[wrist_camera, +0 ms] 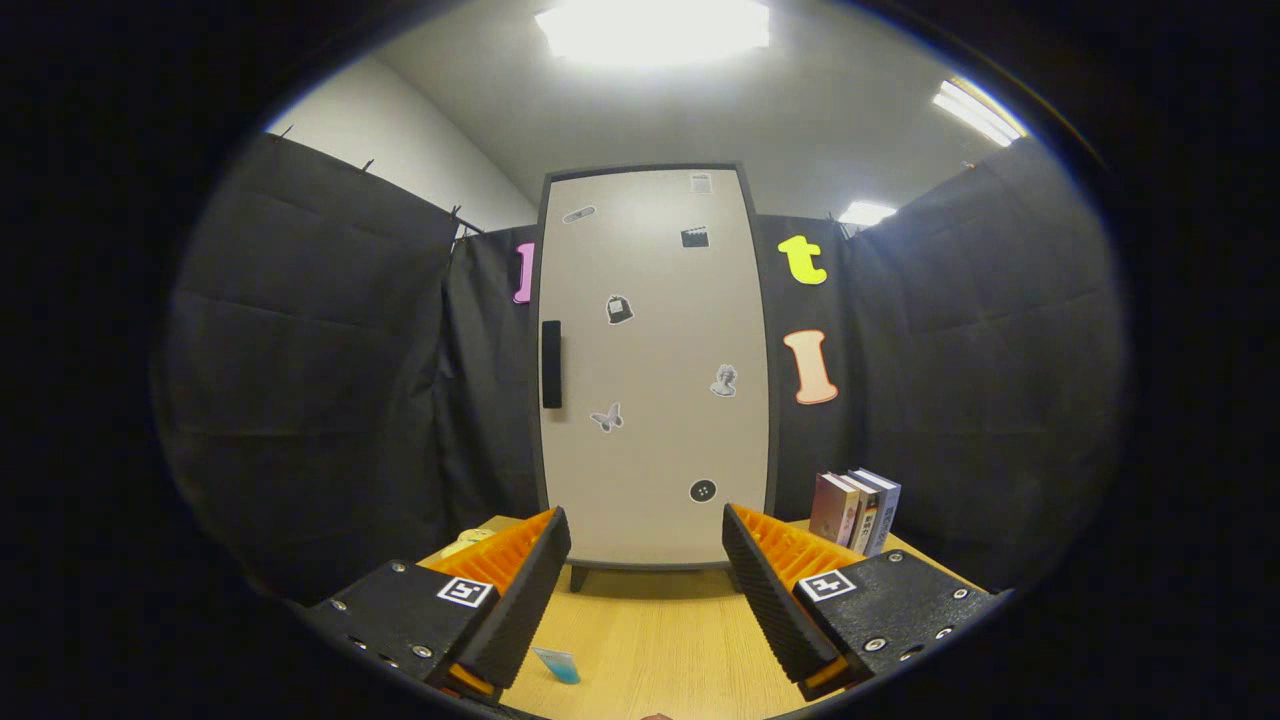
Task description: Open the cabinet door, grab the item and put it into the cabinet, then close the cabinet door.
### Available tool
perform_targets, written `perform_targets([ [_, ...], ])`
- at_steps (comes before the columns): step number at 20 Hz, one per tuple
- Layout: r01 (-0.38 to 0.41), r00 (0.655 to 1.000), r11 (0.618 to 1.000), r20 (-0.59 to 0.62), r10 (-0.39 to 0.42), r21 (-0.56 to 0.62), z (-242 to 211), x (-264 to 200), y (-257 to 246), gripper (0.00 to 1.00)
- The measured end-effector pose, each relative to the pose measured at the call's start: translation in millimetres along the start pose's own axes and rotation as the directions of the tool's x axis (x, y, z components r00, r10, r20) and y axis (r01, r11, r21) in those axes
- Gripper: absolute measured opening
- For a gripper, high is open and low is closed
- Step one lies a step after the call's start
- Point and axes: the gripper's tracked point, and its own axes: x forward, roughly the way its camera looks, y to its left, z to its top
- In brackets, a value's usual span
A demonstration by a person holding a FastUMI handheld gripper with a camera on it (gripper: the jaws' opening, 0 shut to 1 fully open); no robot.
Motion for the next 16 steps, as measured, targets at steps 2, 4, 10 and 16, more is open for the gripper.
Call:
perform_targets([
  [2, -0.015, 1.0, 1.0, 0.021, 0.015, 0.001, 15.3, 16.2, 5.7, 0.95],
  [4, -0.038, 0.998, 0.999, 0.043, 0.037, 0.025, 30.7, 34.4, 13.5, 0.95],
  [10, -0.106, 0.994, 0.99, 0.047, 0.102, 0.092, 65.4, 101.6, 36.7, 0.95],
  [16, -0.156, 0.988, 0.978, 0.036, 0.153, 0.137, 80.8, 177.1, 71.9, 0.95],
])
